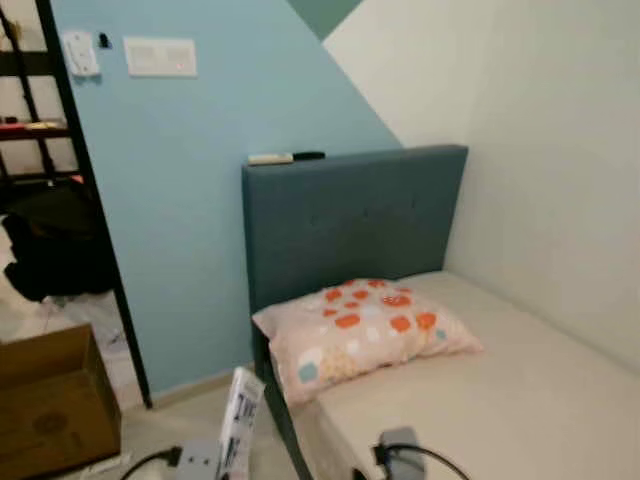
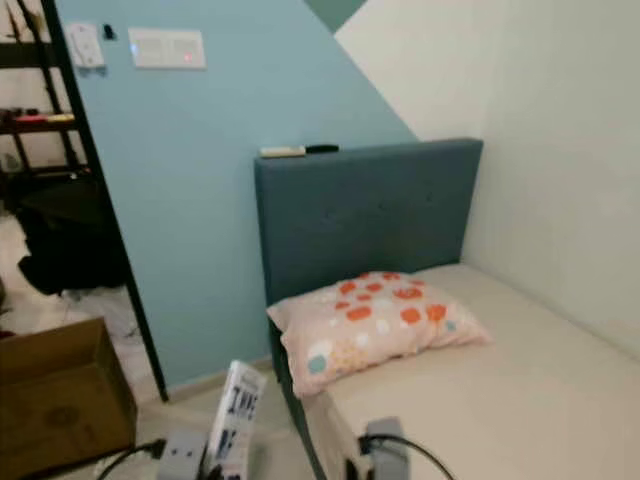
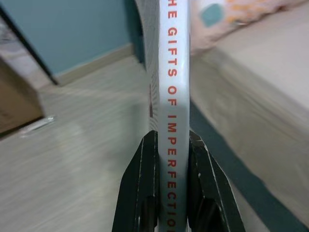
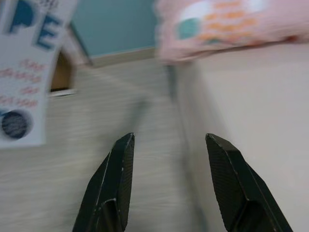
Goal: Clean up the room
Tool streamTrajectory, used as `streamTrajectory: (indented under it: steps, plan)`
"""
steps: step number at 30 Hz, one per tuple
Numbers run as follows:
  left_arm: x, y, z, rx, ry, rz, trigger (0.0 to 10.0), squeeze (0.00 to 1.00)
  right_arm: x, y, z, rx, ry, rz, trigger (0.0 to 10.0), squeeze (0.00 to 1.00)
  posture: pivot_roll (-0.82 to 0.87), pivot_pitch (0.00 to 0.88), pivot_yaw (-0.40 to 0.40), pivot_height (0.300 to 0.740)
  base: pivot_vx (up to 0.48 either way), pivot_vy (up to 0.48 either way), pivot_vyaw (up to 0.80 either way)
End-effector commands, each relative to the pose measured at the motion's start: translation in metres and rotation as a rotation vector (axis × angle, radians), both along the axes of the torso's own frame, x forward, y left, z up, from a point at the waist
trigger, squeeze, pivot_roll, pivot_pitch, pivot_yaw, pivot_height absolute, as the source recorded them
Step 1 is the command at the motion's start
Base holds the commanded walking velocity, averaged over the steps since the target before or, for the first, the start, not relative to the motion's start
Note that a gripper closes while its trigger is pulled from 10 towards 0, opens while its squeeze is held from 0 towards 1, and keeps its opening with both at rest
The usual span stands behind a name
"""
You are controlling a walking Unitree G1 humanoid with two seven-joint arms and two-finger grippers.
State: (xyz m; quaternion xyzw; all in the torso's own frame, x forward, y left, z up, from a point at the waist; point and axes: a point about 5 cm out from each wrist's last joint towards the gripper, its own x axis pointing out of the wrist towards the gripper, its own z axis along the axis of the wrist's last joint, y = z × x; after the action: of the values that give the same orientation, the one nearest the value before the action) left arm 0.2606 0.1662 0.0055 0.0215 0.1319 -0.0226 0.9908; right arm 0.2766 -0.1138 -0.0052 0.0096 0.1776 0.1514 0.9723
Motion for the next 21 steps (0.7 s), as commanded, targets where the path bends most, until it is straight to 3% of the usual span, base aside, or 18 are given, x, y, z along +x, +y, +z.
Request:
streamTrajectory:
  steps: [1, 21]
  plan:
    - [0.0011, -0.0015, 0.0018, -0.004, -0.015, -0.003, 10.0, 0.00, -0.0025, -0.0106, -0.0034, -0.010, 0.014, -0.029, 10.0, 0.00, 0.02, 0.060, -0.007, 0.740, 0.289, 0.000, 0.00]
    - [0.0016, -0.0010, 0.0023, -0.009, -0.016, 0.003, 10.0, 0.00, -0.0013, -0.0116, -0.0024, -0.007, 0.011, -0.031, 10.0, 0.00, 0.03, 0.073, -0.010, 0.740, 0.288, 0.000, 0.00]
